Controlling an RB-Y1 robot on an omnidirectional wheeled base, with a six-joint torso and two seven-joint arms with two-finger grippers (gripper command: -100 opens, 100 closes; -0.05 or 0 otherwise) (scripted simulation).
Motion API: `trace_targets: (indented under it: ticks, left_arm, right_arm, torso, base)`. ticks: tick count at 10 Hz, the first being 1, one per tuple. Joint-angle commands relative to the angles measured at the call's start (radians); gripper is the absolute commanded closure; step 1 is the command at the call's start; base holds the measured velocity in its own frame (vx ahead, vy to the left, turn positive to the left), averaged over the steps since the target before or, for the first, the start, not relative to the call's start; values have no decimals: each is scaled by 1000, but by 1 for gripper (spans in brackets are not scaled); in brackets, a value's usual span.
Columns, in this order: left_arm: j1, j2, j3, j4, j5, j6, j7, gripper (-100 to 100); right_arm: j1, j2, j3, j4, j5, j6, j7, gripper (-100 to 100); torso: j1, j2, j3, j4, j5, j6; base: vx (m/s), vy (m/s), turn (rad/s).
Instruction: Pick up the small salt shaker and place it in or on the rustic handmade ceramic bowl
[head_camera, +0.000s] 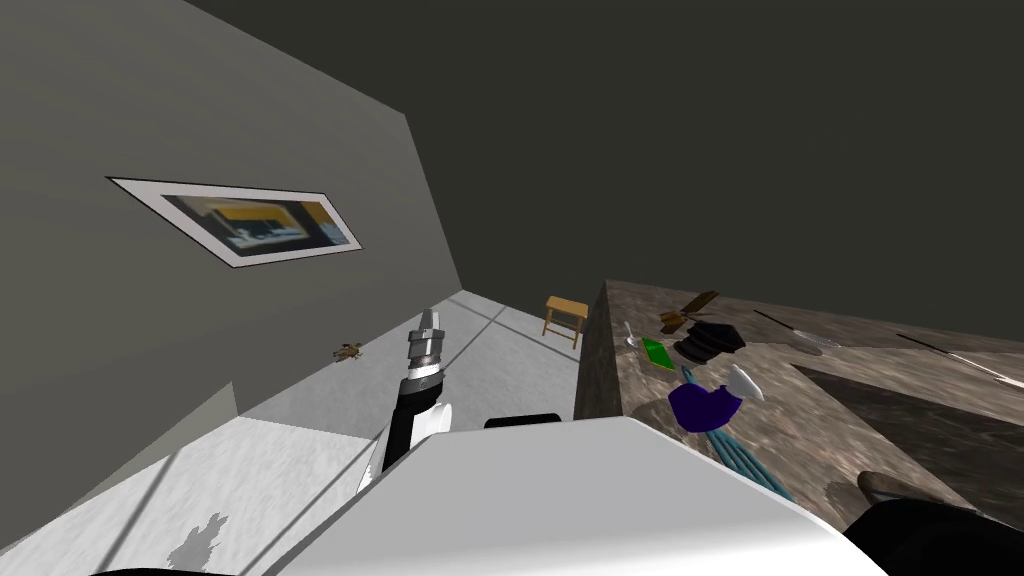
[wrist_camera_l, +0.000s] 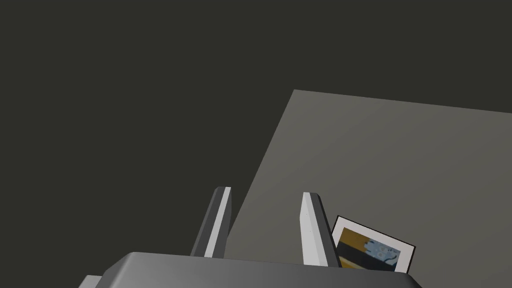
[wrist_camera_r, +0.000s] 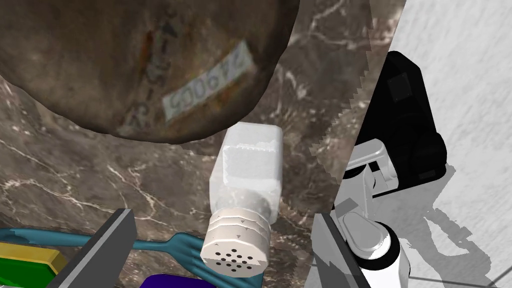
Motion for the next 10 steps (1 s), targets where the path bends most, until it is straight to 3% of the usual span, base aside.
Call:
trace_targets:
  ticks: [1,2,6,7,8,9,10]
  left_arm:
    - [0,0,0,0,0,0,0,0]
    - [0,0,0,0,0,0,0,0]
    - [0,0,0,0,0,0,0,0]
    - [0,0,0,0,0,0,0,0]
    - [0,0,0,0,0,0,0,0]
    - [0,0,0,0,0,0,0,0]
    - [0,0,0,0,0,0,0,0]
  right_arm:
    - [0,0,0,0,0,0,0,-100]
    - [-1,1,2,1,0,2,1,100]
    - [1,1,3,2,1,0,0,100]
    - [1,1,3,2,1,-1,0,0]
    - [1,1,3,2,1,-1,0,100]
    - [1,1,3,2,1,0,0,0]
    - [-21,-1,-13,20,-27,17,-5,100]
  torso:
    - [0,0,0,0,0,0]
    - [0,1,0,0,0,0]
    - [-1,2,2,2,-1,-1]
    - [-2,2,2,2,-1,-1]
    - [-2,3,2,2,-1,-1]
    - [-2,2,2,2,-1,-1]
    - [-2,2,2,2,-1,-1]
  base:
    - [16,7,4]
    - [0,0,0]
    - [0,0,0]
    - [0,0,0]
    - [0,0,0]
    - [0,0,0]
    - [-29,90,-4]
